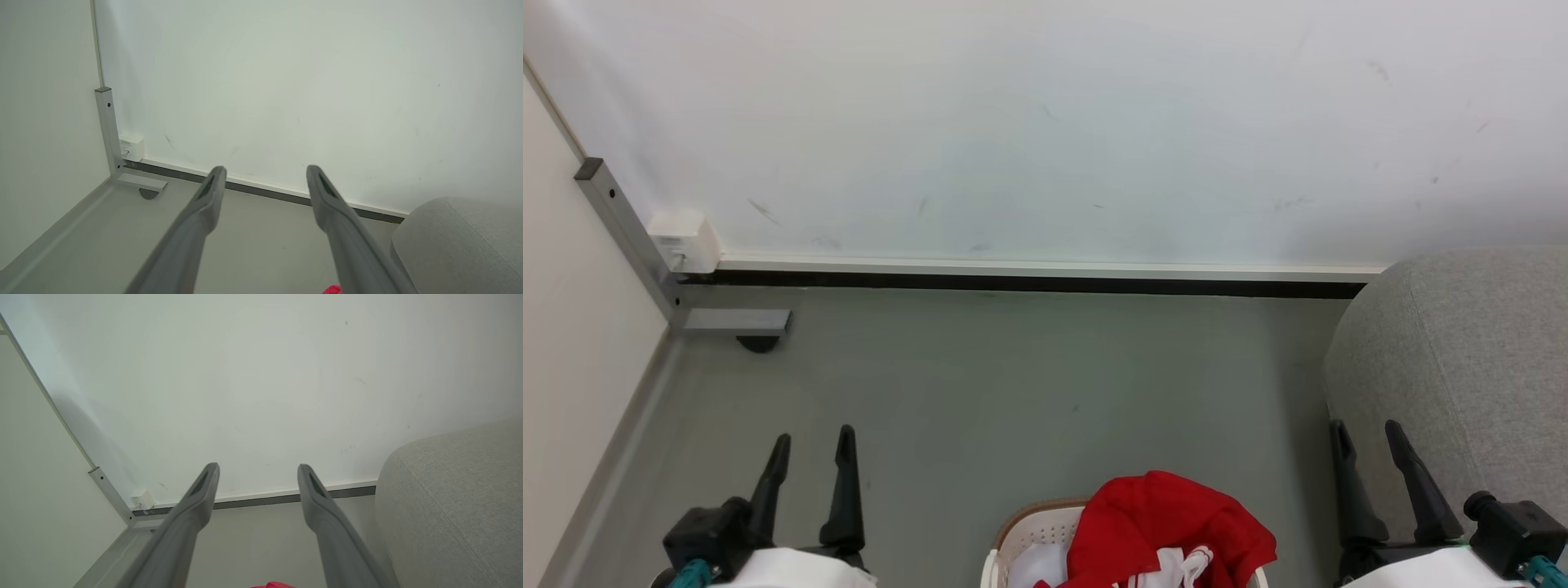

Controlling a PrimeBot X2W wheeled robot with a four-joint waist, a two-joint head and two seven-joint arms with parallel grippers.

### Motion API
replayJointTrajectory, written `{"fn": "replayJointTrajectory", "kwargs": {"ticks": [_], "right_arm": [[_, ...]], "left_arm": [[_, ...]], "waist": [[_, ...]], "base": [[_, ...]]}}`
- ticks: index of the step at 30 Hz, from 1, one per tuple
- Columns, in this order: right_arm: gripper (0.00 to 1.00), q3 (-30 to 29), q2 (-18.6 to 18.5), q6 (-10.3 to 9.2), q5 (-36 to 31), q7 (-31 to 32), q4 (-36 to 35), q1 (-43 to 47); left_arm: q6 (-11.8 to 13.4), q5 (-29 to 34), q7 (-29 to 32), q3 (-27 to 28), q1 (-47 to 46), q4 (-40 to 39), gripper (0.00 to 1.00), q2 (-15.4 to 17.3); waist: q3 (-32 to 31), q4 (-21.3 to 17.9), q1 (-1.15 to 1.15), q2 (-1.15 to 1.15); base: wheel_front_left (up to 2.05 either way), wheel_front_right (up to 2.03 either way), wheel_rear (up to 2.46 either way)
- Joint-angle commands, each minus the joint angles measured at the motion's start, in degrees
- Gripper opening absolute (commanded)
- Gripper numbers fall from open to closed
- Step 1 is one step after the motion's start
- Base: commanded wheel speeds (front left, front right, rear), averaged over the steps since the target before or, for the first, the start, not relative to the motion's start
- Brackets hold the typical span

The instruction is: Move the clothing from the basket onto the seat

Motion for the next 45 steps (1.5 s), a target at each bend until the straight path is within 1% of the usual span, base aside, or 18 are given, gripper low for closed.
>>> {"fn": "replayJointTrajectory", "kwargs": {"ticks": [1, 20, 37, 45], "right_arm": [[1.00, 0.1, -0.5, -0.08, -1.2, -0.6, -0.5, -0.6], [1.00, 1.1, -0.5, -0.10, -8.5, -2.8, -1.8, -0.4], [1.00, 2.0, -0.6, -0.12, -14.2, -4.6, -1.4, -0.5], [1.00, 2.2, -0.6, -0.12, -14.3, -4.5, -1.1, -0.9]], "left_arm": [[0.2, 1.3, -0.5, 0.0, 0.0, -0.6, 1.00, 0.6], [1.0, 10.7, -2.8, -0.7, 0.5, -1.8, 1.00, 0.3], [0.6, 17.9, -4.5, -0.8, 0.9, -2.3, 1.00, -0.3], [-0.1, 17.6, -4.4, -0.4, 0.9, -2.0, 1.00, -0.7]], "waist": [[0.0, 0.0, 0.00, 0.00], [-0.1, -0.1, 0.00, 0.00], [-0.1, -0.1, 0.00, 0.00], [0.0, -0.5, 0.00, 0.00]], "base": [[0.00, 0.00, 0.00], [0.00, 0.00, 0.00], [0.00, 0.00, 0.00], [0.00, 0.00, 0.00]]}}
